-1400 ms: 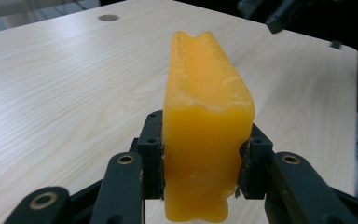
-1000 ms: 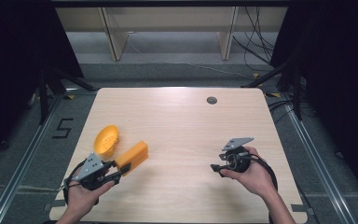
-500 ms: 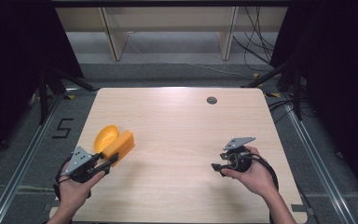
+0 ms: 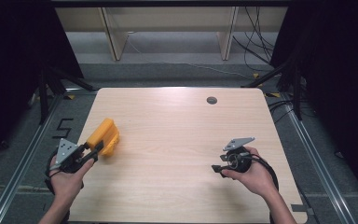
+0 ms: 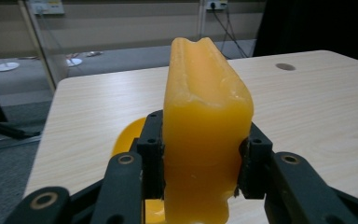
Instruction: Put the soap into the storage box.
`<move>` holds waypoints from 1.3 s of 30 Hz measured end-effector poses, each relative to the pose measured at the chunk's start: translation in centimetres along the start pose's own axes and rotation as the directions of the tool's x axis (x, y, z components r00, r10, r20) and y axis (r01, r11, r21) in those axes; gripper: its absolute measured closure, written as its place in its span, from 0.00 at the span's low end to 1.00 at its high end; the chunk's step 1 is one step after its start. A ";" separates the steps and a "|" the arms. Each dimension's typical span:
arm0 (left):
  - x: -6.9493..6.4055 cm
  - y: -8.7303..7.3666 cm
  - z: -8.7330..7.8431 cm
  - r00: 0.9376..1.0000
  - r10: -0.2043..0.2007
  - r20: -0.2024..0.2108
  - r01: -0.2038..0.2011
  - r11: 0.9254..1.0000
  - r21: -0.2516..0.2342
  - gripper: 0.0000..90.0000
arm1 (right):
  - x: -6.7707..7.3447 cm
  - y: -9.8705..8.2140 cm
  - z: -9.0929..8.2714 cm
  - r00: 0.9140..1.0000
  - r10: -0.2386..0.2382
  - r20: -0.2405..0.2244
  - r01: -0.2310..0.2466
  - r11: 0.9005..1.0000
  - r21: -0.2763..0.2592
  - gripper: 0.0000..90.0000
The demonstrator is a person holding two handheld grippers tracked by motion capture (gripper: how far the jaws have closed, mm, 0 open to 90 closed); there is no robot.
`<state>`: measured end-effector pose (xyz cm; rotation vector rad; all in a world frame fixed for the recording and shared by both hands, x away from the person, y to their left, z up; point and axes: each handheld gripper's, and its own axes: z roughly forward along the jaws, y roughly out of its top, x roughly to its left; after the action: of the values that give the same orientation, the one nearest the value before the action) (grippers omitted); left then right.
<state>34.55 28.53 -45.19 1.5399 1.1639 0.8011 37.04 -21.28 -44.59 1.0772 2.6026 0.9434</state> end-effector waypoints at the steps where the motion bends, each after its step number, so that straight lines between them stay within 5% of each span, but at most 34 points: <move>1: 0.1 0.0 0.2 1.000 -0.007 -0.013 0.007 1.000 -0.007 0.67 | 0.0 0.0 0.0 1.000 0.003 0.001 -0.003 1.000 -0.001 0.49; 7: 0.6 0.1 1.2 0.998 -0.024 -0.056 0.023 1.000 -0.010 0.67 | -0.2 0.0 0.0 1.000 -0.018 0.015 0.019 0.999 -0.041 0.49; 15: 1.3 0.0 2.5 0.991 -0.040 -0.125 0.040 0.999 -0.009 0.67 | -0.3 -0.1 -0.1 1.000 -0.020 0.010 0.020 1.000 -0.018 0.49; 32: 0.6 -1.3 4.4 0.992 -0.035 -0.120 0.036 0.999 0.012 0.67 | 0.0 -0.2 0.2 1.000 -0.004 -0.012 0.004 1.000 0.009 0.49; 36: 0.9 -2.0 4.6 0.990 -0.053 -0.129 0.056 0.998 0.022 0.67 | -0.1 -0.2 0.4 1.000 -0.027 -0.005 0.027 1.000 0.010 0.49; 39: 1.0 -2.4 4.8 0.990 -0.079 -0.120 0.082 0.996 0.018 0.67 | 0.2 -0.3 0.4 1.000 0.007 -0.023 -0.007 1.000 0.014 0.49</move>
<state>38.52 27.98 -48.85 1.4705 1.3185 0.8369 36.90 -21.12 -45.06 1.0857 2.6297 0.9457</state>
